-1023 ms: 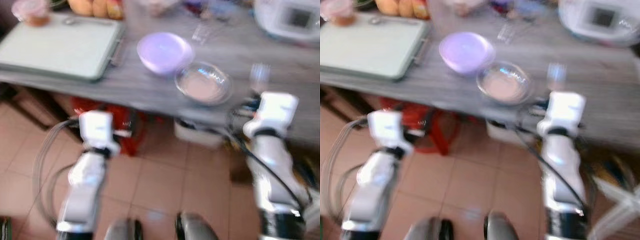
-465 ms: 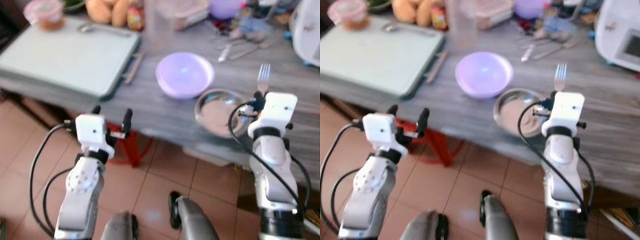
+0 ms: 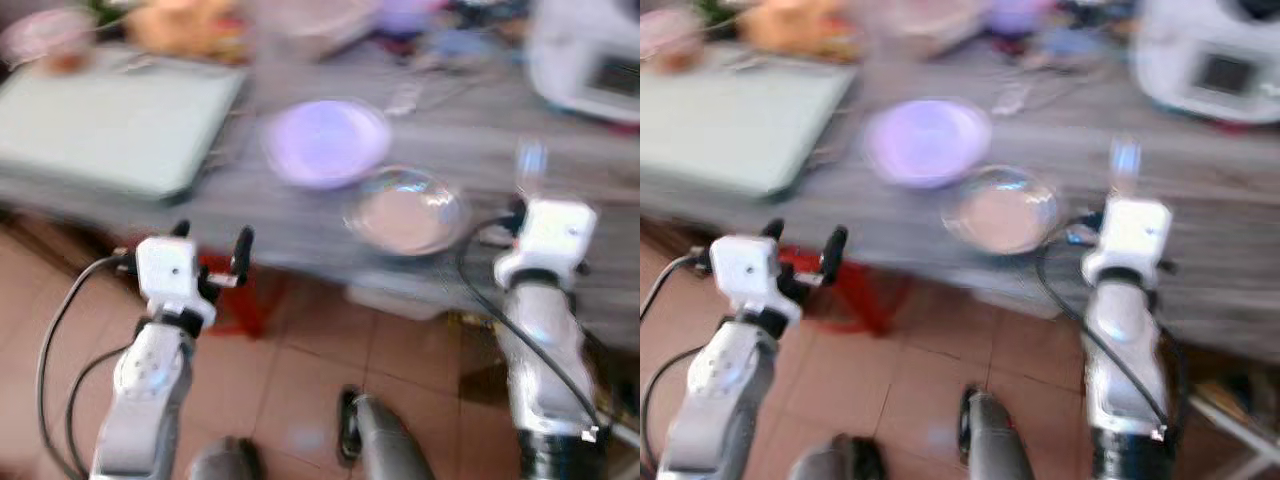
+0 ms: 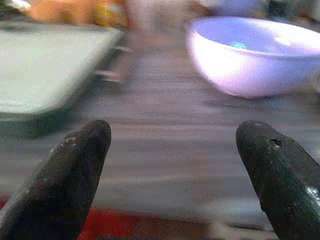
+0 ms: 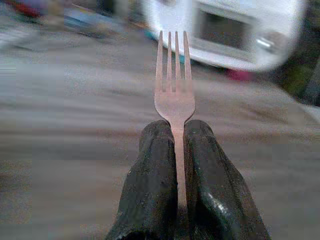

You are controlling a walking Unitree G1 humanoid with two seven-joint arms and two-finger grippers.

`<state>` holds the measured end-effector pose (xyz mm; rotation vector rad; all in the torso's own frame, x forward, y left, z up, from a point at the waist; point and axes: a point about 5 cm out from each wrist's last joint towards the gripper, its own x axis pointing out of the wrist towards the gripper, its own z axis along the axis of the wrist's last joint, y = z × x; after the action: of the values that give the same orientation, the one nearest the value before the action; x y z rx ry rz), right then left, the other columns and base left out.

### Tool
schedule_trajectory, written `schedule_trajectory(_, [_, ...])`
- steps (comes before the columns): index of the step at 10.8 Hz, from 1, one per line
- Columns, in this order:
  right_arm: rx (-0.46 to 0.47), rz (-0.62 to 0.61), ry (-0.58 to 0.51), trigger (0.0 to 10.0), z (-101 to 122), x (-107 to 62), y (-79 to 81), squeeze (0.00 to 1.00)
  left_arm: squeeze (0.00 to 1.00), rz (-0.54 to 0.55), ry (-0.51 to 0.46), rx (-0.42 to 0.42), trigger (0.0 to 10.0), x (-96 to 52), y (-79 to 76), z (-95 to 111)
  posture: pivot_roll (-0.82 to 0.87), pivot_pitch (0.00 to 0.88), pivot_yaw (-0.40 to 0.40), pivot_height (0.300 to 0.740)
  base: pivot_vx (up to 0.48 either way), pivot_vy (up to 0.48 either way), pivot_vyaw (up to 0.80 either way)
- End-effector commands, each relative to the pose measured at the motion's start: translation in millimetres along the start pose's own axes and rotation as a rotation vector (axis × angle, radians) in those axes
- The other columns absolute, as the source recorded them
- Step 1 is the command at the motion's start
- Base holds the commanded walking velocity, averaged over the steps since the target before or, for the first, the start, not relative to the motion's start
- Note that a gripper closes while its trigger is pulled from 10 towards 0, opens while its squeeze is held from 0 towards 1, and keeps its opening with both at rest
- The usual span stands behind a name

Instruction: Setting the table

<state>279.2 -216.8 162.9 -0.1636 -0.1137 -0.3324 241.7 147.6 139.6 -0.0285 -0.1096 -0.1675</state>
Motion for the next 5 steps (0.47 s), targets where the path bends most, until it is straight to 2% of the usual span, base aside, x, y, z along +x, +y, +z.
schedule_trajectory(1, [0.000, -0.019, -0.008, 10.0, 2.0, -1.6, -3.5, 0.00, 0.00, -0.027, 0.011, 0.002, 10.0, -3.0, -2.8, -0.1, -0.02, 0.238, 0.010, 0.740, 0.000, 0.000, -0.80])
schedule_trajectory(2, [-0.001, -0.019, -0.007, 10.0, 2.0, -0.9, -4.3, 0.00, 0.00, -0.030, 0.016, 0.007, 10.0, -3.8, -2.4, -0.3, -0.02, 0.244, 0.013, 0.740, 0.000, 0.000, -0.80])
schedule_trajectory(5, [0.031, 0.044, 0.030, 10.0, -2.1, 3.7, 0.9, 0.00, 0.00, -0.003, 0.027, 0.035, 10.0, -6.8, 3.8, 0.9, -0.02, 0.263, 0.009, 0.740, 0.000, 0.000, 0.00])
